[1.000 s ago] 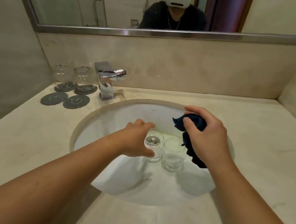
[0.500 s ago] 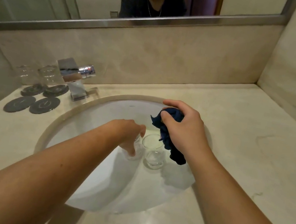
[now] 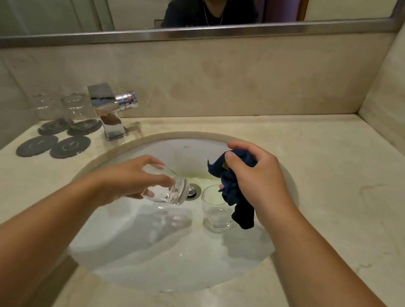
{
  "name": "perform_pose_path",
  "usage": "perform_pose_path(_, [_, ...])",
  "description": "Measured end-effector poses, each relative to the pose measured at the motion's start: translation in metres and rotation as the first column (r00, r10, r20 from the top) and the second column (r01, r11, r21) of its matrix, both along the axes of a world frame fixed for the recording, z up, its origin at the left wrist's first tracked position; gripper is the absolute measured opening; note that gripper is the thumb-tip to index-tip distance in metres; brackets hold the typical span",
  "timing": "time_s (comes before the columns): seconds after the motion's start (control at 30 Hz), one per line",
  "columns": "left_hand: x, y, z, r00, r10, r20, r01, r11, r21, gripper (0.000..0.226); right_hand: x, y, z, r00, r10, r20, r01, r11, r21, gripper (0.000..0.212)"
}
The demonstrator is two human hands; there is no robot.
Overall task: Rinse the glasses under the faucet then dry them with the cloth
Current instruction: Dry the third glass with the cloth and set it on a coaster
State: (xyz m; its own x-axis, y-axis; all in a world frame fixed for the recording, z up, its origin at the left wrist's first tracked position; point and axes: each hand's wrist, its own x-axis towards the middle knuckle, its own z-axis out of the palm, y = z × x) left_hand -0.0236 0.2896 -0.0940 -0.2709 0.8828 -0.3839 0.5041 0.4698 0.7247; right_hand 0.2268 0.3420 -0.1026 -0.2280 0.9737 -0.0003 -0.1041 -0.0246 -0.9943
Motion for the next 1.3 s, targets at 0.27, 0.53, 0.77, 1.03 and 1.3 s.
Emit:
perform_pose_path(0.27, [0.044,-0.043,0.003,0.78,0.173,0.602,-0.263,0.962,0.065,0.07,-0.011,-0.006,-0.005,0.98,0.074,-0.182,-0.103,0.982,-0.157,0.018])
perform_pose_path(0.53, [0.046,-0.047,-0.01,0.979,-0.096,0.182,0.041,0.957,0.287,0.081,-0.007,-0.015,0.0,0.974,0.202,-0.099,-0.208,0.977,-0.05,0.025])
perform_pose_path(0.77, [0.057,-0.052,-0.011,0.97,-0.189,-0.155,0.235,0.894,0.38,0.043,-0.005,-0.024,0.009,0.969,0.247,0.015,-0.245,0.951,0.189,0.019])
perform_pose_path(1.03, [0.052,-0.054,-0.01,0.979,-0.197,-0.05,0.198,0.869,0.454,0.067,-0.005,-0.03,0.015,0.966,0.255,0.028,-0.255,0.938,0.237,0.021])
perform_pose_path(1.3, [0.051,-0.053,-0.01,0.981,-0.157,-0.118,0.195,0.857,0.478,0.095,-0.003,-0.035,0.021,0.961,0.275,0.01,-0.272,0.942,0.195,0.026])
